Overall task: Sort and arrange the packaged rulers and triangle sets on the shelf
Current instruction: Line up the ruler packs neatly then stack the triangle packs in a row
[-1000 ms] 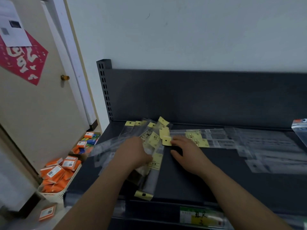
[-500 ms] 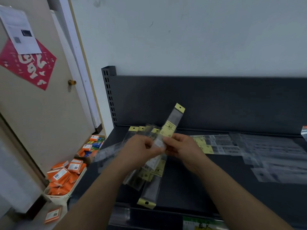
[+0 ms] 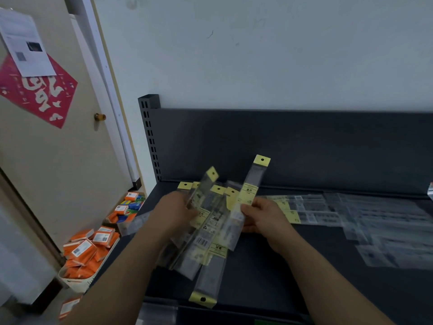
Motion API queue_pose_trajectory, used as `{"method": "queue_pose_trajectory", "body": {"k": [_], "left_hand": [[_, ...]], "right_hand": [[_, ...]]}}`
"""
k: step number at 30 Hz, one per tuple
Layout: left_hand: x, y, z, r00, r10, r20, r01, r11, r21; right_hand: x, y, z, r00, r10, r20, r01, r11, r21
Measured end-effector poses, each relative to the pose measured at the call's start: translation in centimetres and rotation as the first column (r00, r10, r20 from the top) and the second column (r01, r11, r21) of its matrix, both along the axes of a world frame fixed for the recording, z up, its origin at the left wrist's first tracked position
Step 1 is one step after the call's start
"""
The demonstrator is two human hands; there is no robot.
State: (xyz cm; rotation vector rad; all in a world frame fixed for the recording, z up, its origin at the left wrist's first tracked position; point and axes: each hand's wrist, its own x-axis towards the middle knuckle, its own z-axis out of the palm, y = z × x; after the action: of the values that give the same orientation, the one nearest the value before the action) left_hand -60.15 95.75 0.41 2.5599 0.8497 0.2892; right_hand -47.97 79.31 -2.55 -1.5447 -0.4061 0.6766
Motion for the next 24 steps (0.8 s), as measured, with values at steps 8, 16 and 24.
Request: {"method": "queue_pose_trajectory", "body": {"k": [8,16,24], "left_hand": [[-1.7,-4.1,0.1,0.926,0.068,0.372,0.055,0.949,-0.310],[-0.5,-5.6,-0.2,0.922,0.017,0.387,0.113,0.944,-0.311],[-0.2,-4.7,-1.5,0.989,0.048,-0.138,-0.031,0.992,0.124]], "right_hand": [[-1.0,0.1,0.9,0.991,0.137,-0.007,-0.134,0.978,0.160],[-0.8,-0.3,0.7,0.995,0.097,-0.026,-0.092,0.984,0.151],[1.0,-0.6,-0.3,0.980,-0.197,0.034,0.199,0.978,-0.065]]}}
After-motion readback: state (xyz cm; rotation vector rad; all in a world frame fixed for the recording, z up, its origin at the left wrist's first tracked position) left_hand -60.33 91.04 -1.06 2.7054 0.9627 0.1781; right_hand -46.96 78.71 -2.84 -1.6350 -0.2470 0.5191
